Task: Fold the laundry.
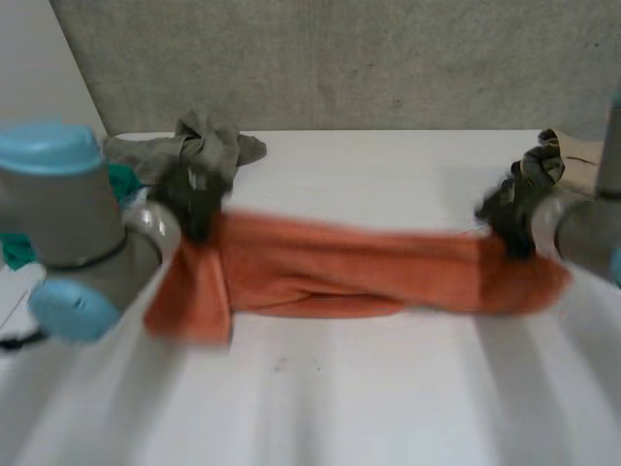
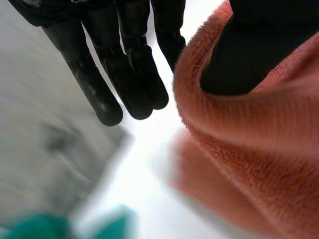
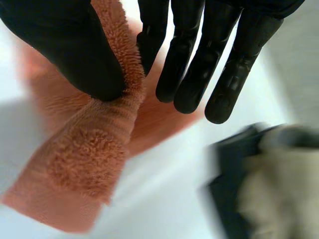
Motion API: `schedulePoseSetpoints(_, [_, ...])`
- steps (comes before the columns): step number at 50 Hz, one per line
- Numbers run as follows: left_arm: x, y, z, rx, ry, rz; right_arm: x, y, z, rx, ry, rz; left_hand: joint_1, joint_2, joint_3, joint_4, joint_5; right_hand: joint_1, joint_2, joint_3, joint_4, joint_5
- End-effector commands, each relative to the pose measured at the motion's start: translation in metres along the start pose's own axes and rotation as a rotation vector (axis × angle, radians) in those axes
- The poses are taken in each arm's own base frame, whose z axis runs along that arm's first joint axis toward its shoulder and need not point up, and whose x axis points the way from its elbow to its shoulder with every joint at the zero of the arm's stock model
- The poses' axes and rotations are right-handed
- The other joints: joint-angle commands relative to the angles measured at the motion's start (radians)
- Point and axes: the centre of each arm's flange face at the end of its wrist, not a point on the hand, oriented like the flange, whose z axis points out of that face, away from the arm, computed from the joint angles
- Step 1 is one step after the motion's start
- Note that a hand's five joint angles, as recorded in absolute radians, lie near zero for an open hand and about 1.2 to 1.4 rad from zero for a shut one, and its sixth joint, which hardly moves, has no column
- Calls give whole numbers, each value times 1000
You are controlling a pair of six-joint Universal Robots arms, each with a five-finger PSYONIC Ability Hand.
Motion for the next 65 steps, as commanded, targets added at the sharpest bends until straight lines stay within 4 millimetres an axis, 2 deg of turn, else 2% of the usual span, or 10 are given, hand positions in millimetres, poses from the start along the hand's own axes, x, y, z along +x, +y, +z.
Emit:
schedulePoseSetpoints(1, [-89,-102,35,533,-440,83,99,-95,-2,492,520,96,257,183,187,180,243,410,222,212,208,230])
schedulePoseSetpoints(4, [-110,-130,26,685,-565,91,128,-122,-29,683,722,91,260,186,190,183,246,410,222,212,208,230])
schedulePoseSetpoints(9, [-103,-125,19,665,-524,51,119,-119,-47,703,715,81,272,197,201,195,257,410,222,212,208,230])
schedulePoseSetpoints(16, [-63,-75,7,469,-343,-47,62,-80,-22,572,501,92,260,186,190,183,246,410,222,212,208,230])
schedulePoseSetpoints(19, [-30,-36,2,345,-245,-65,35,-58,-17,487,403,102,240,165,169,162,225,410,222,212,208,230])
schedulePoseSetpoints(31, [50,60,3,42,-22,-86,-53,20,11,165,74,158,-273,-348,-344,-350,-288,410,222,212,208,230])
schedulePoseSetpoints(34, [51,64,-3,5,-3,-90,-57,26,10,145,61,164,-529,-603,-599,-606,-543,410,222,212,208,230])
schedulePoseSetpoints(38, [19,43,-24,17,-55,-111,-46,40,12,106,82,192,-905,-980,-976,-982,-919,410,222,212,208,230])
schedulePoseSetpoints(46, [-24,35,-51,40,-171,-177,-30,53,8,81,118,224,-902,-977,-973,-980,-917,410,222,212,208,230])
schedulePoseSetpoints(65, [-15,103,-26,-61,76,-318,-22,63,14,115,78,313,-691,-766,-762,-768,-706,410,222,212,208,230])
